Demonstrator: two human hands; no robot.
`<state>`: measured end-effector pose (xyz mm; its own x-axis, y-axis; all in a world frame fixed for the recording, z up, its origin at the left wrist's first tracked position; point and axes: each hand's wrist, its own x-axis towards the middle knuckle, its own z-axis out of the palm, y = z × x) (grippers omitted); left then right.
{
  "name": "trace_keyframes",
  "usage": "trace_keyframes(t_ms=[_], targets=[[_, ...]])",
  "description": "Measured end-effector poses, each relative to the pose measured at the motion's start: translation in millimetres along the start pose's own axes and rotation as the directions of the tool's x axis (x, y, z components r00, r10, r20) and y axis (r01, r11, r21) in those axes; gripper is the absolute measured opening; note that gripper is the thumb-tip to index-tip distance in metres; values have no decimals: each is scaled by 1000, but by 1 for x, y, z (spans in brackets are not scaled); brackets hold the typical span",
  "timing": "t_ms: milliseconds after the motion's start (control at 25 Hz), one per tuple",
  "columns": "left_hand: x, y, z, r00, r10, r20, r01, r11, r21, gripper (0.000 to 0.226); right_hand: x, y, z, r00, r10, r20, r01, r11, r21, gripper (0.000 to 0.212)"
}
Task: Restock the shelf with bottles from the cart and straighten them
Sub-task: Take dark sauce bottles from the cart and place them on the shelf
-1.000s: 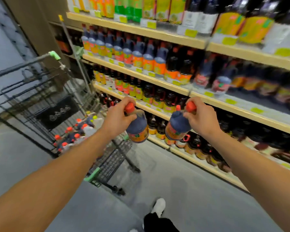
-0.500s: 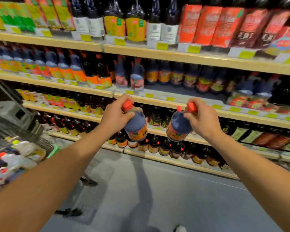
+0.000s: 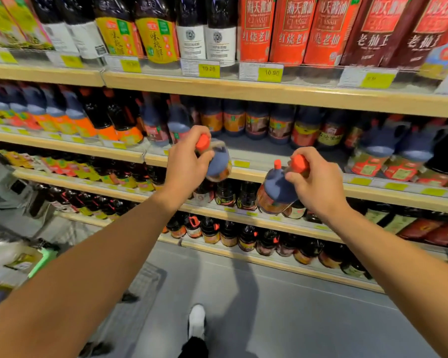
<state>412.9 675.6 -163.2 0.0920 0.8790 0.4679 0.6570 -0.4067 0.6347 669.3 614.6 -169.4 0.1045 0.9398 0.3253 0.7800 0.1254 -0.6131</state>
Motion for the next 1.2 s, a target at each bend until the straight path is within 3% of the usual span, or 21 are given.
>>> trace_keyframes(t_ms=[320,520,720,960,1200], targets=[[80,-82,53,985,75,-156,-68,996,56,27,39,4,78,995,-16,-101,30,990,136,32],[113,-110,76,995,30,-95,-28,999,30,28,54,2,98,996,-32,-83,43,990,135,33],[161,-115,86,974,-210,-90,224,954,199,32,70,0,108,996,-32,-81,45,985,164,32],[180,-121,105,990,-121,-67,131,978,165,37,82,-4,107,988,-38,-150,68,978,196,32],[150,-135,104,987,-139,84,125,981,145,67,69,-11,97,961,-103,-255,151,972,177,32]])
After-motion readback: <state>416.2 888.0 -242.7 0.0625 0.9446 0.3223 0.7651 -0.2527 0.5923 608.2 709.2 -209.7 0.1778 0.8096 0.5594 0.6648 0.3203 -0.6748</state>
